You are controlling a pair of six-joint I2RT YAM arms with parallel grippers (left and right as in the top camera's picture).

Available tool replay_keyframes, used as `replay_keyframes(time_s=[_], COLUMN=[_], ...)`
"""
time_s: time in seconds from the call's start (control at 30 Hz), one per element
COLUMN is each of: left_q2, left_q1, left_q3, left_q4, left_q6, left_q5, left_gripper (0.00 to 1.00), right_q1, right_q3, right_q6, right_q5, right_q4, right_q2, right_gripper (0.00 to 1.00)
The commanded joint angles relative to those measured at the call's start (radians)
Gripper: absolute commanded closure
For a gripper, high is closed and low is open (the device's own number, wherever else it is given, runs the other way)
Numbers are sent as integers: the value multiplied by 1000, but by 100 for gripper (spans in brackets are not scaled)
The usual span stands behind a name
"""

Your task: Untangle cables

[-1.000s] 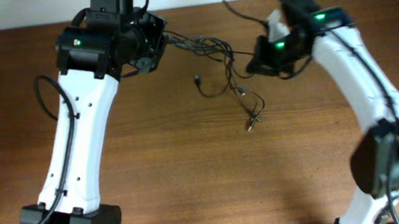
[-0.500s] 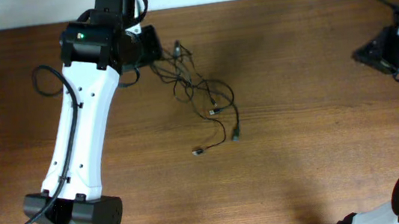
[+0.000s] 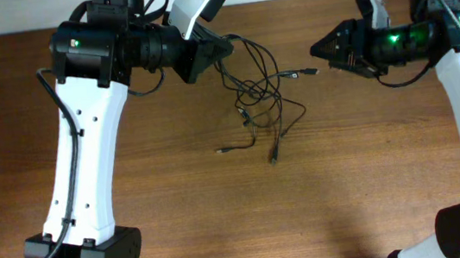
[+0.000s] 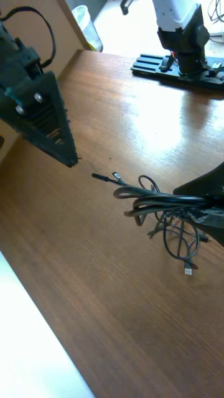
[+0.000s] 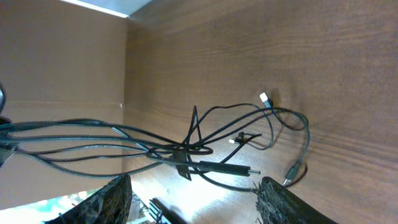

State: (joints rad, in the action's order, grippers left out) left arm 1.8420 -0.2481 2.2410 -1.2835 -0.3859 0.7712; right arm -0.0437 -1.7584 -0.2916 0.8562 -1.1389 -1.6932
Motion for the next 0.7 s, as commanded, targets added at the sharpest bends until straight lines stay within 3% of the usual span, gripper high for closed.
replay_keyframes(time_s=[0.0,0.07,0.33,0.43,0.67], left_q2=[-36,-36,-29,-28,-28], left_q1=[0,0,0,0,-1], left_q3=[23,22,19,19,19], left_q4=[-14,-32,-62,-62,-80], left_q6=[-31,-31,-19,-20,-19], left_q5=[40,37,-46,-46,-46], left_gripper=[100,100,100,100,100], right_q1=[37,46,99,135,189], right_q3=[-8,-7,-7,-7,-7], right_q6=[-65,-29,-1,-7,-192], right_q5=[-46,-71,-86,-85,-140], right_q4=[3,0,-81,-73,64], right_q2=[-12,-41,-129,-147,-148], right_gripper=[26,20,21,27,42])
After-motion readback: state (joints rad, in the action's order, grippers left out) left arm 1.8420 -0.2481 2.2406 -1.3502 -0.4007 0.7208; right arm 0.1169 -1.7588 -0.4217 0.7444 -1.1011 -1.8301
